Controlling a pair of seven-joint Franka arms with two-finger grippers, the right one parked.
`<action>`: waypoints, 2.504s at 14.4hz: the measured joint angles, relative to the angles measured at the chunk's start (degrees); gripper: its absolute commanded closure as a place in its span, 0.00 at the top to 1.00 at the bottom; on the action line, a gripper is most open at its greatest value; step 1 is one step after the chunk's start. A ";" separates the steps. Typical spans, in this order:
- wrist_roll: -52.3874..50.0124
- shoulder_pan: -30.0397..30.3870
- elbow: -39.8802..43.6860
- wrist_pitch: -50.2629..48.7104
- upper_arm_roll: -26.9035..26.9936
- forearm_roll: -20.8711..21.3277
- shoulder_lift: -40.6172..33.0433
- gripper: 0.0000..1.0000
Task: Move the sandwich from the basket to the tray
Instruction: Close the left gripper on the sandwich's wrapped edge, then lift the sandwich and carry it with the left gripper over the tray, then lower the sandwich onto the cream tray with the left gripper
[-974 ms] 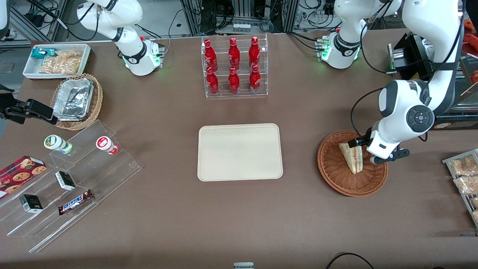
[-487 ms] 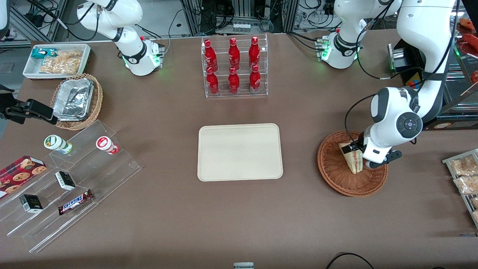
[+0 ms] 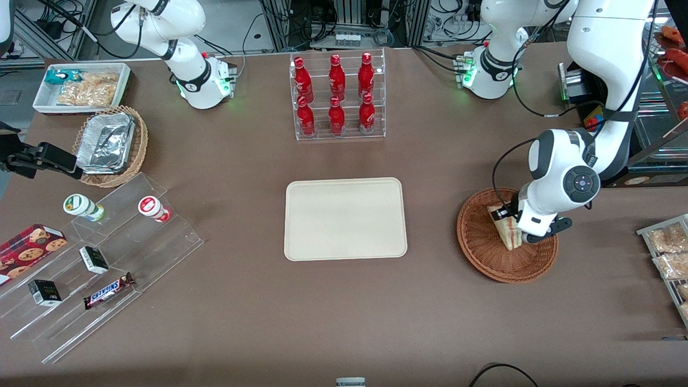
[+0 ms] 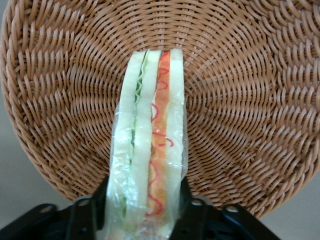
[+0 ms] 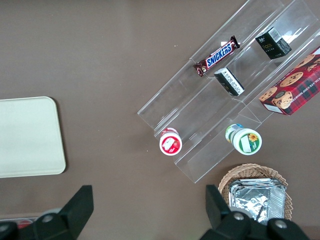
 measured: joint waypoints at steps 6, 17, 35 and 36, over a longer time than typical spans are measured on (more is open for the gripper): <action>0.00 -0.01 2.54 -0.62 0.00 0.00 -0.53 0.11; -11.53 -13.97 19.99 -19.85 -7.20 -0.65 -1.80 0.15; -25.28 -32.94 36.76 -12.48 -7.17 1.24 20.65 0.21; -25.31 -33.24 37.62 -12.43 -7.17 1.57 21.66 0.22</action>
